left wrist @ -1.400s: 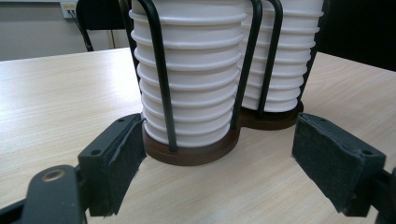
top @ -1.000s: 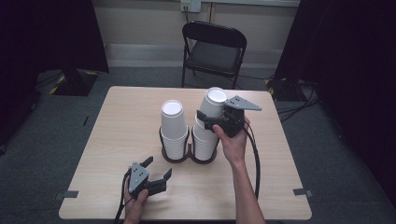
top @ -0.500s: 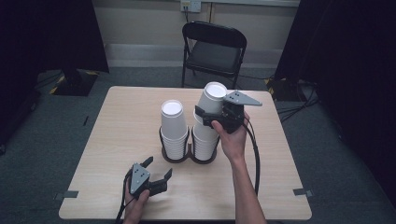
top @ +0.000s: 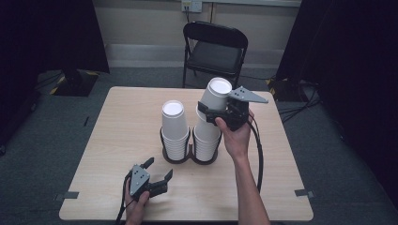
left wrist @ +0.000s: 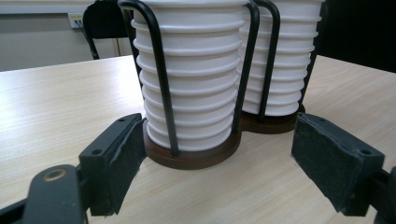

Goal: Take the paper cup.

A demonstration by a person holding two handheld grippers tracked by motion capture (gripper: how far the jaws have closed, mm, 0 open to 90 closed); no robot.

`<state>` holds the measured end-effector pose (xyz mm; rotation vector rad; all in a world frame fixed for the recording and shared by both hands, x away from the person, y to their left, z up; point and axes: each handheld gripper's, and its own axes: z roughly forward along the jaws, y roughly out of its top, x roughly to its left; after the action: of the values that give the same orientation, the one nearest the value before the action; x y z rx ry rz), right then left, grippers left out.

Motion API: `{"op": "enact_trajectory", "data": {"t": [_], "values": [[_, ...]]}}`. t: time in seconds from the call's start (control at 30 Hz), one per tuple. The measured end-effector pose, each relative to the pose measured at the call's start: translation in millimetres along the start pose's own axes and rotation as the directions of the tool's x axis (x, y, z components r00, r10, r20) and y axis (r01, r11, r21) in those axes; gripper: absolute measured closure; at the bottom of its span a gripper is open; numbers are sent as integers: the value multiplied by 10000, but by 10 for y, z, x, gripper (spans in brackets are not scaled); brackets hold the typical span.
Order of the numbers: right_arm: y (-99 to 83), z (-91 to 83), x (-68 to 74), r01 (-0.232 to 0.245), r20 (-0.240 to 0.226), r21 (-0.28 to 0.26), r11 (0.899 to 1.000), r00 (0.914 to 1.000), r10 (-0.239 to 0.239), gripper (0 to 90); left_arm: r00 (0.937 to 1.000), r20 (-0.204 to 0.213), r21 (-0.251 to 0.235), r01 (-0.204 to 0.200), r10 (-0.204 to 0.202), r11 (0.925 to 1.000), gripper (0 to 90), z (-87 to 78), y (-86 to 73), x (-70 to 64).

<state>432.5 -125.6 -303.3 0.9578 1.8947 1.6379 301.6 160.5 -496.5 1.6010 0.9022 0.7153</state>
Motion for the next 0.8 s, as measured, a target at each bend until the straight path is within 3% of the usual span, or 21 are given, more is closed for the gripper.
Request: {"op": "enact_trajectory", "data": {"t": [0.23,0.4,0.63,0.8], "values": [[44,-38,-2,-22,-8,-168,9999,10000,22,147,10000,-56,11,-64,64,10000,177,-2,0,0],[66,-77,-16,-32,-11,-256,9997,10000,32,148,9993,-136,87,-335,337,9994,167,1,3,-11],[105,-175,-45,-374,-14,-581,9976,9993,373,148,9997,5,-61,-248,248,9997,161,-14,-3,8],[129,-248,-51,-357,68,-712,9968,9993,363,149,9999,17,-161,-156,157,9997,158,-21,-8,12]]}}
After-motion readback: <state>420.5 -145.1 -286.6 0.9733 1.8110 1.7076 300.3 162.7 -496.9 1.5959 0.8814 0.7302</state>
